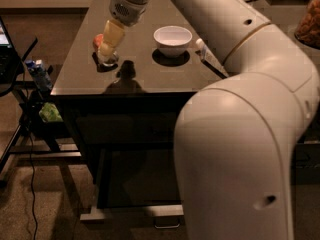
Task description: Place coke can into middle drawer
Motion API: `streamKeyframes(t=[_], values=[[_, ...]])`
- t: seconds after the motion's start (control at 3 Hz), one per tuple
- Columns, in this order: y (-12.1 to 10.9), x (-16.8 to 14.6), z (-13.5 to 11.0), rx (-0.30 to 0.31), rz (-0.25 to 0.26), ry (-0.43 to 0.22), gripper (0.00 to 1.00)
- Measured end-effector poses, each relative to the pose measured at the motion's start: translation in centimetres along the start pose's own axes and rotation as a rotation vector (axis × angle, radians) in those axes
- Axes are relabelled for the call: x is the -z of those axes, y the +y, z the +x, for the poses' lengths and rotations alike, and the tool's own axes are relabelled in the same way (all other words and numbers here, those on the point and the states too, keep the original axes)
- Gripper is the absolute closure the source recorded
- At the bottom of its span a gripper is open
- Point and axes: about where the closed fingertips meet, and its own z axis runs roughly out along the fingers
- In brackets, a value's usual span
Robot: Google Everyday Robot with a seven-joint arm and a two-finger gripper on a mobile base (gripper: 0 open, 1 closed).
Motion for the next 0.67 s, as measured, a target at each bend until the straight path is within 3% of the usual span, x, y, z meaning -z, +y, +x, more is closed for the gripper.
streamKeyframes(t=[0.67], values=[[-1.4, -2.5, -2.2, -0.001, -0.041, 0.015, 0.0]])
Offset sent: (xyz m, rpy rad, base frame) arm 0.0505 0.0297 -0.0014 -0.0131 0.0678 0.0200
